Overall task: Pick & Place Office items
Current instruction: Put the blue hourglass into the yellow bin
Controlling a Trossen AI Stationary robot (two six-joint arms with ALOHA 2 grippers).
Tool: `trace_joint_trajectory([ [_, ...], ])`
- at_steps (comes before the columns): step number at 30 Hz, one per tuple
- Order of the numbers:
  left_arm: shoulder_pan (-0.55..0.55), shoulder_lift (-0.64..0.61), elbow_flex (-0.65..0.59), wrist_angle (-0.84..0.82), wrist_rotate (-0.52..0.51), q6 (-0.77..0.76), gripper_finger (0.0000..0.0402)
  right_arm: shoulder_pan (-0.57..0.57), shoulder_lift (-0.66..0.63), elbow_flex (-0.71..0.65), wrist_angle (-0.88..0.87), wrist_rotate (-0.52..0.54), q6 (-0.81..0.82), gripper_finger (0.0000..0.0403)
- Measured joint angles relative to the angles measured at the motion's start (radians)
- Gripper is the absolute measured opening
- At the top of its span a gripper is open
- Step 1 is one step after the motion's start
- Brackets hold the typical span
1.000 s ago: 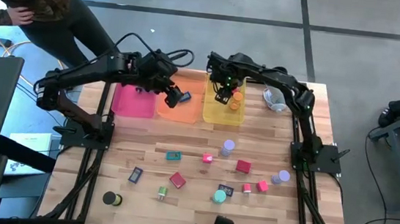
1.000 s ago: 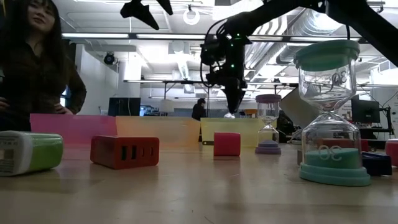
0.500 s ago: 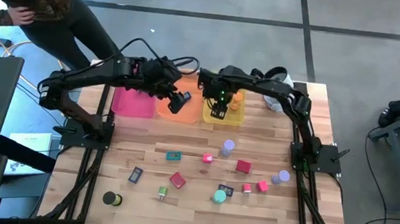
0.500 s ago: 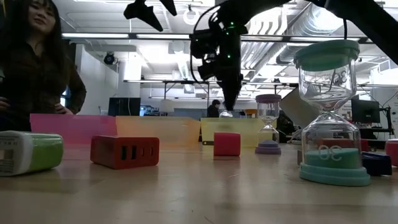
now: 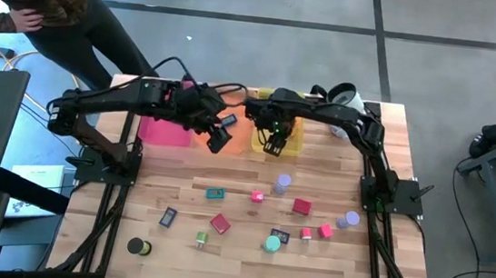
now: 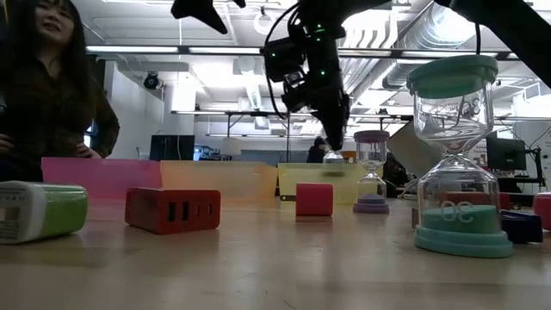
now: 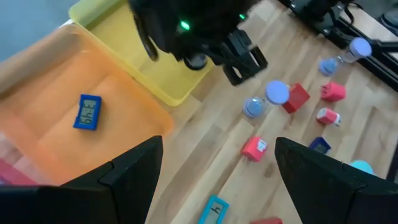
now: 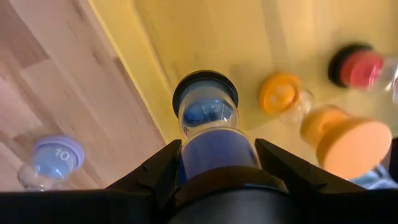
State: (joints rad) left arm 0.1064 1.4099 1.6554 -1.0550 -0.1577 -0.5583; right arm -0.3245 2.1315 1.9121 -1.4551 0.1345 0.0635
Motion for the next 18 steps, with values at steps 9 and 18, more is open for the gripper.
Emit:
trace_joint_trajectory([
  [9, -0.006, 0.000, 0.000, -0.122, 0.002, 0.070, 0.0303, -0.020, -0.002, -0.073, -0.028, -0.008, 0.109, 0.0179],
  [18, 0.050, -0.001, 0.000, -0.320, -0.001, 0.151, 0.0303, -0.038, -0.002, -0.105, 0.011, -0.089, 0.266, 0.0179],
])
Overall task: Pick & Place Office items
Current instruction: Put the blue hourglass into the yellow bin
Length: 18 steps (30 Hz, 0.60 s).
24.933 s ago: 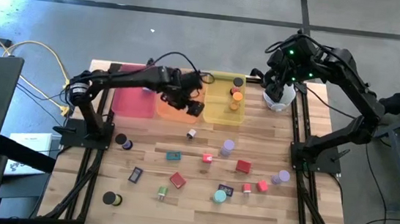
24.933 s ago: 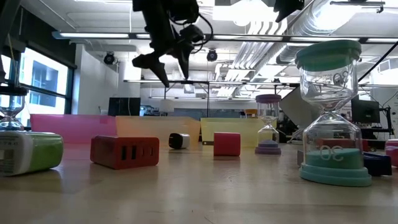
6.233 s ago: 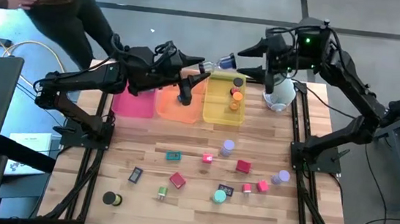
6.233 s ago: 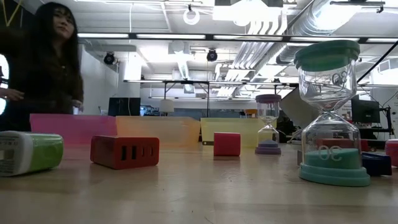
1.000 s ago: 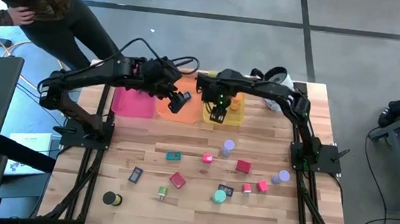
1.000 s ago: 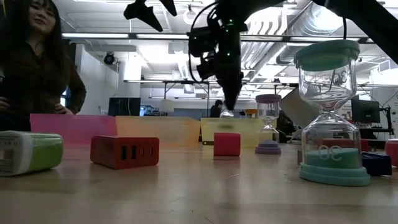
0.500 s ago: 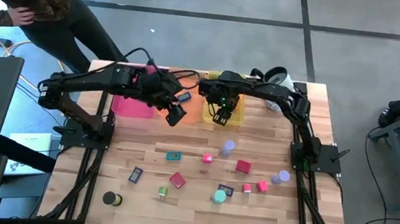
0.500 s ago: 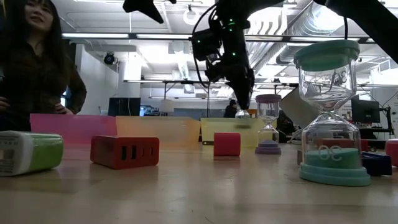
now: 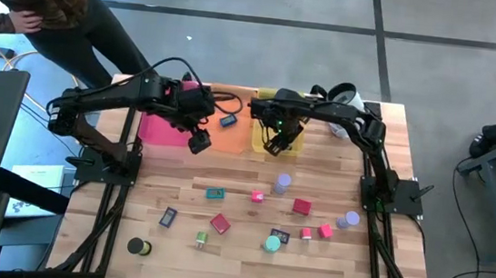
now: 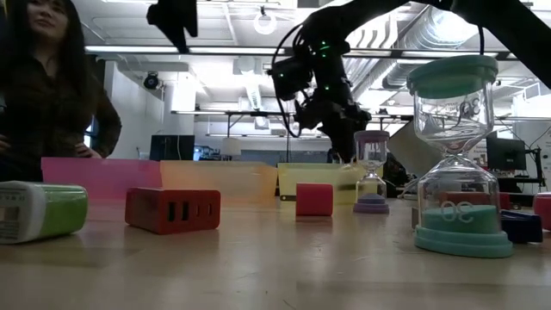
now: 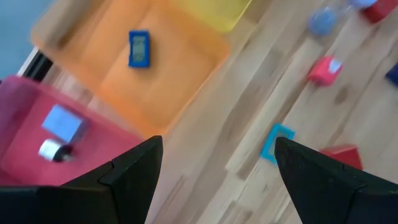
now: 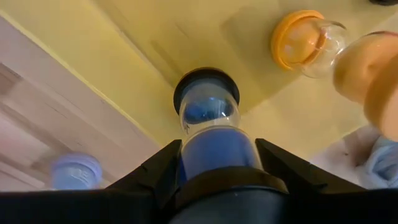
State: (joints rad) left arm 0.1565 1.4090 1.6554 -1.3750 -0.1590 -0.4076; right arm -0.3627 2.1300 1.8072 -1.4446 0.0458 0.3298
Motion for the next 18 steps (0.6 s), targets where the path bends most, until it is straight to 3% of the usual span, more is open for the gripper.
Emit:
trace_joint_trajectory([
  [11, 0.007, 0.000, 0.000, -0.018, 0.001, 0.146, 0.0303, -0.014, 0.000, 0.000, 0.037, -0.053, 0.095, 0.0198],
  [18, 0.007, 0.000, 0.000, -0.018, 0.001, 0.196, 0.0303, -0.028, 0.000, -0.001, 0.064, -0.060, 0.096, 0.0188],
])
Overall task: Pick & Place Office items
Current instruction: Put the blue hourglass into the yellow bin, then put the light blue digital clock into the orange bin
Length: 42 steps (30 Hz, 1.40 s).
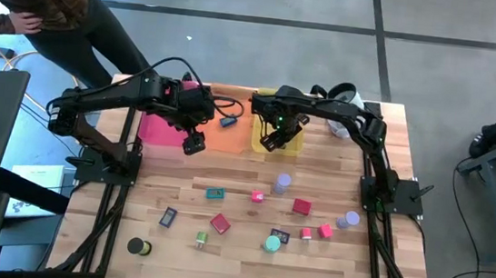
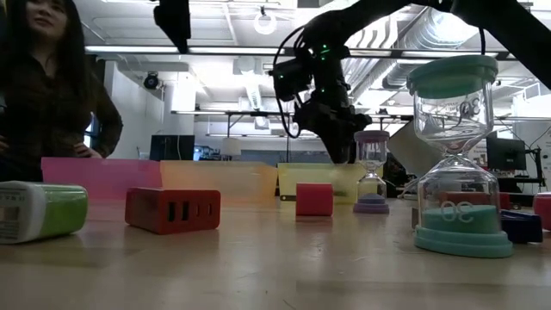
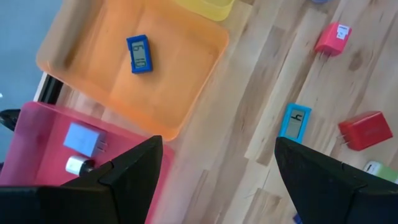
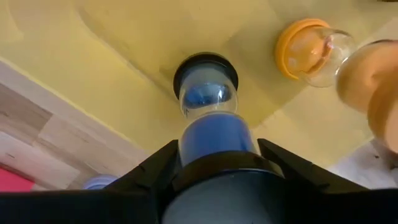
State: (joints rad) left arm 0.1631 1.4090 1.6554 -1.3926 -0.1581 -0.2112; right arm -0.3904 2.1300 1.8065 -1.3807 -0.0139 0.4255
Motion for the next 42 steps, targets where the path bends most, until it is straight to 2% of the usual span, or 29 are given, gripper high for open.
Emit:
trace_joint_trajectory([
  [6, 0.000, 0.000, 0.000, 0.001, 0.000, 0.025, 0.0303, 0.002, 0.000, 0.000, 0.031, -0.020, 0.004, 0.0244],
  [11, 0.000, 0.000, 0.000, 0.001, 0.000, 0.029, 0.0303, 0.001, 0.000, 0.000, 0.040, -0.002, 0.016, 0.0268],
  [22, 0.000, 0.000, 0.000, 0.001, 0.003, 0.040, 0.0303, 0.011, -0.025, 0.001, 0.016, 0.008, 0.023, 0.0268],
  [25, 0.000, 0.000, 0.000, 0.000, 0.004, 0.040, 0.0303, 0.011, -0.047, 0.001, 0.005, -0.021, 0.027, 0.0268],
  [37, 0.000, 0.000, 0.000, -0.082, 0.035, 0.031, 0.0303, 0.058, -0.216, 0.002, -0.036, -0.041, 0.027, 0.0266],
  [42, 0.000, 0.000, 0.000, -0.168, 0.151, 0.099, 0.0303, 0.111, -0.303, 0.002, -0.058, -0.048, 0.025, 0.0266],
])
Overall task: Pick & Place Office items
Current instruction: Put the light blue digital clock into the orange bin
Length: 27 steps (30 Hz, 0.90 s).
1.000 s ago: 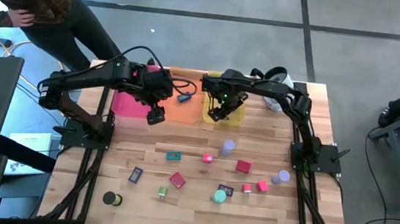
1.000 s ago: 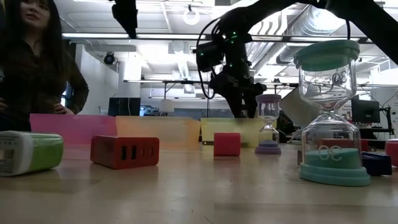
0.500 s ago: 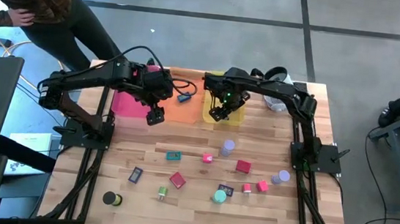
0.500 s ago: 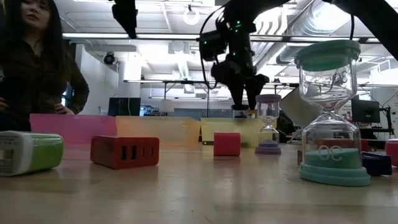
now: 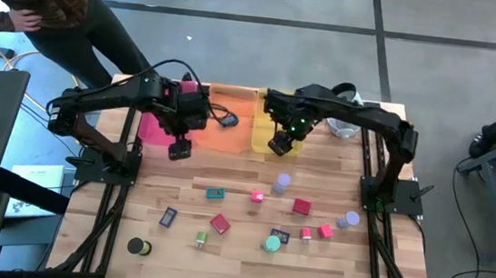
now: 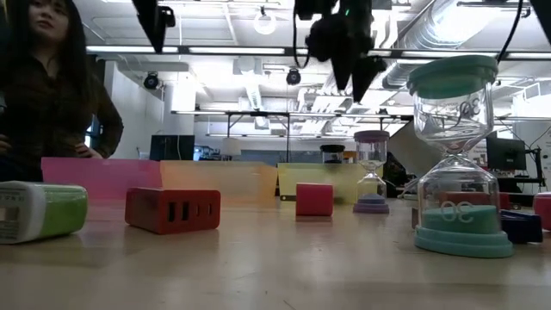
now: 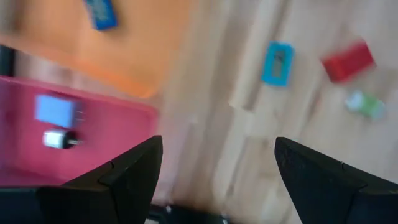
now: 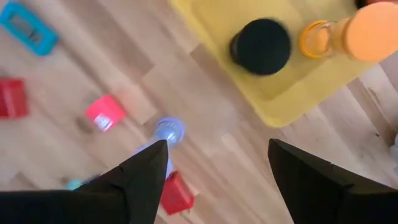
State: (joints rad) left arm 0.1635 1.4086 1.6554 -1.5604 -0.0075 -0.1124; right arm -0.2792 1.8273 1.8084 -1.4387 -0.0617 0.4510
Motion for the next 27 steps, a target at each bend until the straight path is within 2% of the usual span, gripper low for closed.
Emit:
trace_joint_trajectory([
  [3, 0.000, 0.000, 0.000, -0.007, 0.051, 0.069, 0.0303, 0.042, -0.035, 0.000, -0.007, 0.005, 0.002, 0.0266],
  [9, 0.000, -0.001, -0.060, 0.059, 0.058, 0.110, 0.0303, 0.106, -0.093, 0.000, -0.034, 0.056, 0.051, 0.0266],
  [19, -0.003, 0.000, -0.289, 0.188, 0.059, 0.142, 0.0303, 0.192, -0.109, 0.000, -0.134, 0.168, 0.132, 0.0266],
  [27, -0.012, 0.000, -0.407, 0.248, 0.119, 0.116, 0.0303, 0.254, -0.140, 0.000, -0.132, 0.164, 0.252, 0.0266],
])
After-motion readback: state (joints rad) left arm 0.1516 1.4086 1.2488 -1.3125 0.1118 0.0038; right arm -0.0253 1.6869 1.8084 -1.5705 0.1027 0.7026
